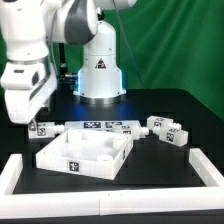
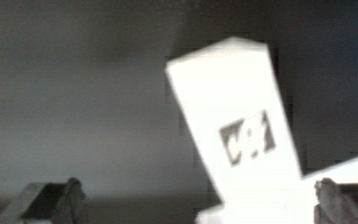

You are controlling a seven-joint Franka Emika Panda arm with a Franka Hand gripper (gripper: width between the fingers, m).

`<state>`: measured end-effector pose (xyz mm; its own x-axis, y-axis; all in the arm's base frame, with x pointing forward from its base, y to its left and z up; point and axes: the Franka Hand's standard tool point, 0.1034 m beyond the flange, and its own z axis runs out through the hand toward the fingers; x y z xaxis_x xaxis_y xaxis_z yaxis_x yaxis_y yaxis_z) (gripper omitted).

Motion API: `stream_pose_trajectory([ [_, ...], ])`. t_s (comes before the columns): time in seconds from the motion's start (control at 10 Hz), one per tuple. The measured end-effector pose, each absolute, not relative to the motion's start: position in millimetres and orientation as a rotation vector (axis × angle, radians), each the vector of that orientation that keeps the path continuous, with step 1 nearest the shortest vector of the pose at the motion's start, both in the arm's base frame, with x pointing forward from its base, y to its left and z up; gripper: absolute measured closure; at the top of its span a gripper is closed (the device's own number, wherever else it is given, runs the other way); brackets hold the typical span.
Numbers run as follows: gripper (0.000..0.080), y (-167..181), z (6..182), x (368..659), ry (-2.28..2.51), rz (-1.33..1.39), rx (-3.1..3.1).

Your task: Assemble one leg

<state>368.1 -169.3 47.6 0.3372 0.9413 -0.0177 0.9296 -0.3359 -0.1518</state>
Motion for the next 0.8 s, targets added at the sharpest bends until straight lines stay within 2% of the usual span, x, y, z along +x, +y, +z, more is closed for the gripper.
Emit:
stream_pose_trajectory([
  [0.5,0.0151,-104.8,63.4,437.8,-1.639,0.089,-2.619],
  [0.8,0.0151,-87.4,51.8,433.1,-1.621,0.088,-2.62],
])
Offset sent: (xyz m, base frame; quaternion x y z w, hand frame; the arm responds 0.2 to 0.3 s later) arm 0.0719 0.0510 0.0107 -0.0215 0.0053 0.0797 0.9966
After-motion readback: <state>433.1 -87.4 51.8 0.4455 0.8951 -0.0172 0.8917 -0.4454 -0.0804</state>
